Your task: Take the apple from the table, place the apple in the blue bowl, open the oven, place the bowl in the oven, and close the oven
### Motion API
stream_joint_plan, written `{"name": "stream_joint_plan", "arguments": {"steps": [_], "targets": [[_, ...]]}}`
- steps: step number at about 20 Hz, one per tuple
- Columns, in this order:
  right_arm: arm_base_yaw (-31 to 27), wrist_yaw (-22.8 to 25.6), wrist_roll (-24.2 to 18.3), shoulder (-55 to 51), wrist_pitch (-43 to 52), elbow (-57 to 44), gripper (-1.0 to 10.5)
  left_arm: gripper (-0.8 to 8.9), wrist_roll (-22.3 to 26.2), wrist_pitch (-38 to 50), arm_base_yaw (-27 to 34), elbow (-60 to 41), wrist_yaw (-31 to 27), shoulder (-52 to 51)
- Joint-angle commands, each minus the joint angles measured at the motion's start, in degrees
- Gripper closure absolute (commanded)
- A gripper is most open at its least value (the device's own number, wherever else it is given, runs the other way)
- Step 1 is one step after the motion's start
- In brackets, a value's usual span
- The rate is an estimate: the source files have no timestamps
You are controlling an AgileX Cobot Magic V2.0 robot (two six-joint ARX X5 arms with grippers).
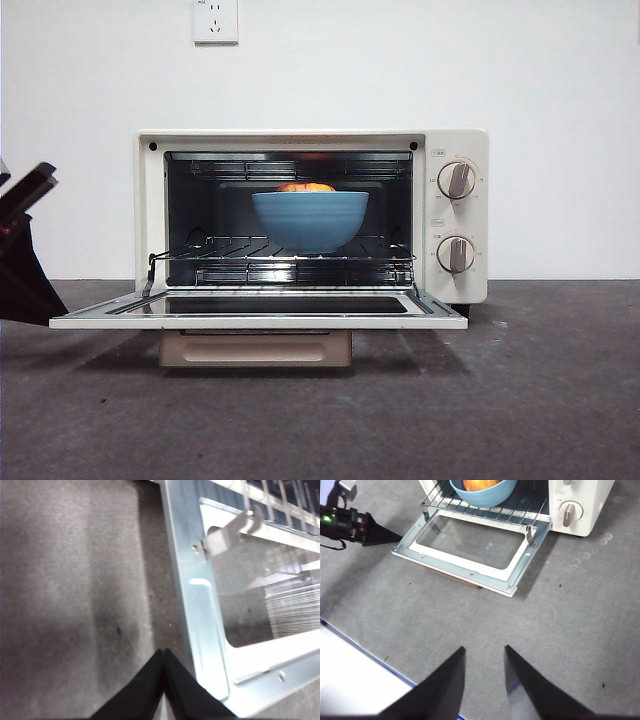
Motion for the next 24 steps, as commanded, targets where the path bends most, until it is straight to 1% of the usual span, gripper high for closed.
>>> {"name": "stream_joint_plan", "arguments": {"steps": [1, 6, 8, 11, 14, 18, 21, 24], "targets": [[0.57, 0.17, 0.98, 0.09, 0.46, 0.35, 8.2, 8.08, 0.02, 1.99, -0.28, 0.2, 0.96, 3.17], [0.57, 0.22, 0.96, 0.09, 0.46, 0.35, 8.2, 8.08, -0.35, 3.89, -0.5, 0.2, 4.09, 6.54], [0.57, 0.33, 0.96, 0.09, 0.46, 0.35, 8.2, 8.08, -0.63, 4.79, -0.59, 0.2, 7.28, 7.17], [0.57, 0.79, 0.96, 0.09, 0.46, 0.35, 8.2, 8.08, -2.69, 6.56, -0.66, 0.2, 11.61, 7.19], [0.57, 1.66, 0.96, 0.09, 0.46, 0.35, 8.2, 8.07, -6.49, 10.23, -0.61, 0.24, 16.55, 7.19], [0.57, 1.68, 0.98, 0.09, 0.46, 0.35, 8.2, 8.07, -15.06, 20.0, -0.59, 0.31, 22.38, 7.17], [0.57, 1.68, 0.98, 0.09, 0.46, 0.35, 8.2, 8.07, -21.14, 28.48, -0.59, 0.33, 23.02, 7.17], [0.57, 1.68, 1.25, 0.09, 0.39, 0.35, 8.2, 8.07, -25.07, 36.13, -0.5, 0.52, 21.75, 7.17]]}}
